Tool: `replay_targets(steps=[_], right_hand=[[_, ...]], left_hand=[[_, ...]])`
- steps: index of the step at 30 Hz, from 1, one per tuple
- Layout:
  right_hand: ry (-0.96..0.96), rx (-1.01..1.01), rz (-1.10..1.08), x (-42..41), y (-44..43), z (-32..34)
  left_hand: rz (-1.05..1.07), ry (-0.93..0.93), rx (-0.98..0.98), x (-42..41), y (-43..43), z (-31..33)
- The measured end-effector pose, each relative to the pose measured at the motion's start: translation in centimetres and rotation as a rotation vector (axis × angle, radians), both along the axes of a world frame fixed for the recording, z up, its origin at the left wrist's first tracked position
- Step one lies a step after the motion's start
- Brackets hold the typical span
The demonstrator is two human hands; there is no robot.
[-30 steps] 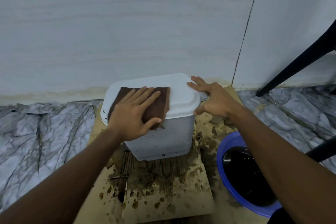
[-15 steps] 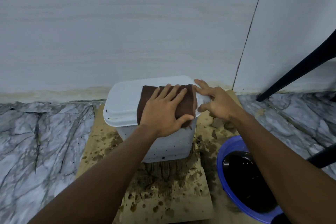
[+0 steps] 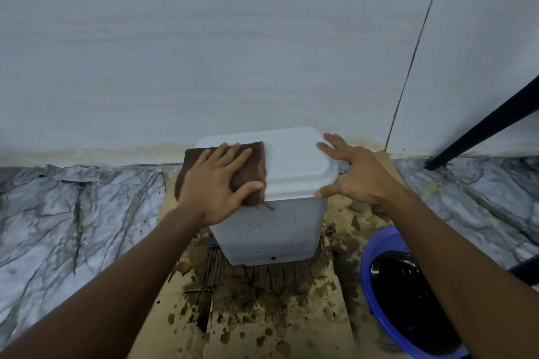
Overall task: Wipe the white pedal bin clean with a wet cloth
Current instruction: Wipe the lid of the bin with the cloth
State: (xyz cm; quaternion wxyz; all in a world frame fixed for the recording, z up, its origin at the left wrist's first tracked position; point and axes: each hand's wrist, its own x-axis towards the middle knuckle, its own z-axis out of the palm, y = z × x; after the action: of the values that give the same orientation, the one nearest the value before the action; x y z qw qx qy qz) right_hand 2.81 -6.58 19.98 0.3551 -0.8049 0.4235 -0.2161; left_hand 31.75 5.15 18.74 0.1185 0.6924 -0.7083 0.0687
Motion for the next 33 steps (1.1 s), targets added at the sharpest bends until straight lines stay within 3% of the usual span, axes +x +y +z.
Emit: replay_targets(steps=[6,10,14,19,23,27,33], right_hand=[[0.003,-0.057,-0.016,-0.2,-0.1,0.2],[0.002,-0.058,-0.009,-0.1,0.1,0.3],[-0.008,-0.024,-0.011,0.1,0.4,0.4],[0.206,-0.067,0.003,0.8,1.0,1.3],[0.521,-0.227,-0.017,2.9,1.7,1.4],[0.529,-0.372,-0.012,4.0,1.7,0.3],[0.531,-0.566,0.095,4.4,1.4,-0.8]], left_hand=[[-0.093,-0.036,0.027,-6.5,-3.0,0.4],[-0.157,-0.016,0.003,-2.0,-0.8,0.2],[-0.024,0.089,0.021,4.1,2.0,-0.4],[0.014,0.017,0.085,1.8,1.0,0.1],[-0.093,0.007,0.189,-0.9,-2.0,1.6],[-0.059,0.145,0.319,0.9,-5.2,3.0],[0.066,0.146,0.31,3.3,-7.8,3.2]])
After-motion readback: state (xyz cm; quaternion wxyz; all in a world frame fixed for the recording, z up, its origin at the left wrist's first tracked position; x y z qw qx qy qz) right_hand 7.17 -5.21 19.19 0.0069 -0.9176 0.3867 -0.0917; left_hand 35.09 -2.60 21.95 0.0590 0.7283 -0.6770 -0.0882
